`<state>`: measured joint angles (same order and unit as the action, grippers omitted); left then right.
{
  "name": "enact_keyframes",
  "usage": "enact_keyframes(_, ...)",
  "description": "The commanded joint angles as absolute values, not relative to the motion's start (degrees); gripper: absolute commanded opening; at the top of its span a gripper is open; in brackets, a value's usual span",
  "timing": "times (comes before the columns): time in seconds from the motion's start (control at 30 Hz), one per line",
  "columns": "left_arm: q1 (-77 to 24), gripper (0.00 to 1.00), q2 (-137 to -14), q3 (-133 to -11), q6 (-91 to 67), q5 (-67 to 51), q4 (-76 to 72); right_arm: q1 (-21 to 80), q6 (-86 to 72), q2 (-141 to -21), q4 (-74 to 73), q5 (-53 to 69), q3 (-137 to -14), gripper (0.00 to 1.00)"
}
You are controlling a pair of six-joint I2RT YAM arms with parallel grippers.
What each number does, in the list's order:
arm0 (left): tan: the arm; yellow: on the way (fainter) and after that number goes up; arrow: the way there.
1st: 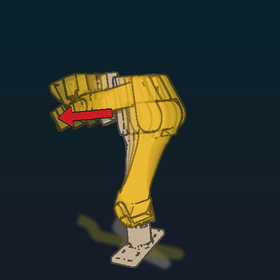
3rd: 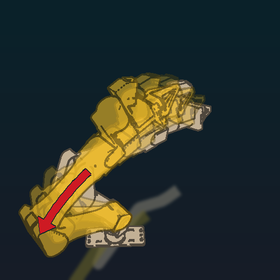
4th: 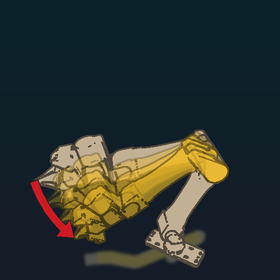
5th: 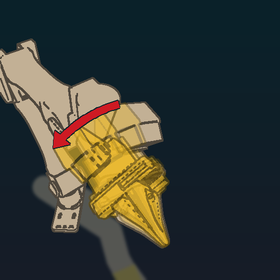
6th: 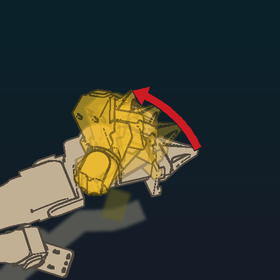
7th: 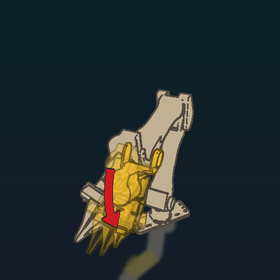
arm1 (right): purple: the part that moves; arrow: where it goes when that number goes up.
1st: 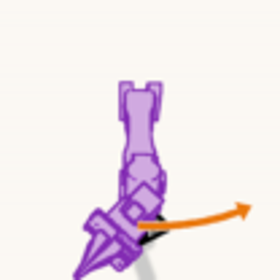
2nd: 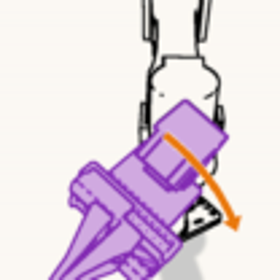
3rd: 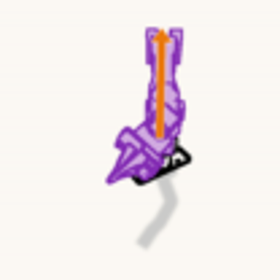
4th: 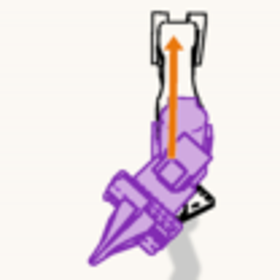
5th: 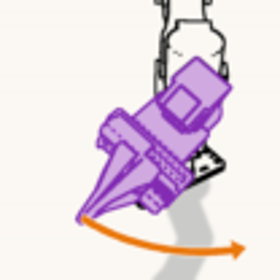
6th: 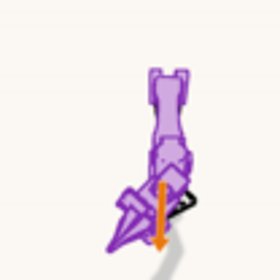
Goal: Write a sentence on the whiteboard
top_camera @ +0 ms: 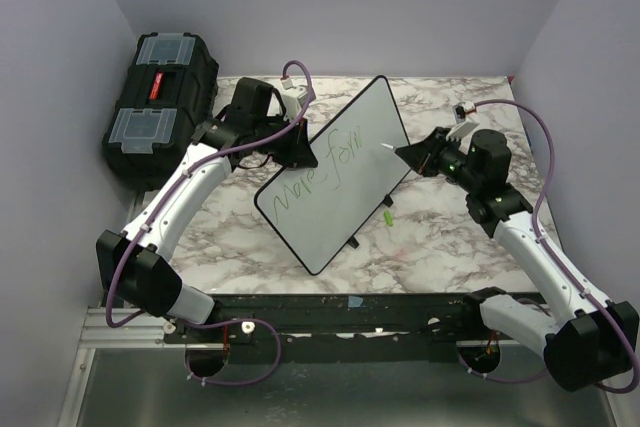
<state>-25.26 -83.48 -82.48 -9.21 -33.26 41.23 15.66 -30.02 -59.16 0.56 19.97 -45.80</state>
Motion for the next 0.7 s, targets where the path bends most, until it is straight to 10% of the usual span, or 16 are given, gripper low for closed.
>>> enact_keyframes(0.0,-26.5,0.00,-84.6,-79.6,-3.0,-30.7,42.0,15.6,-30.9,-59.0,3.9,18.6,-45.7,0.01)
enact_keyframes(0.67,-26.6,0.00,-85.6,-80.2,-3.1,-31.4,42.2,15.6,-33.9,-67.2,11.0,20.3,-48.7,0.01)
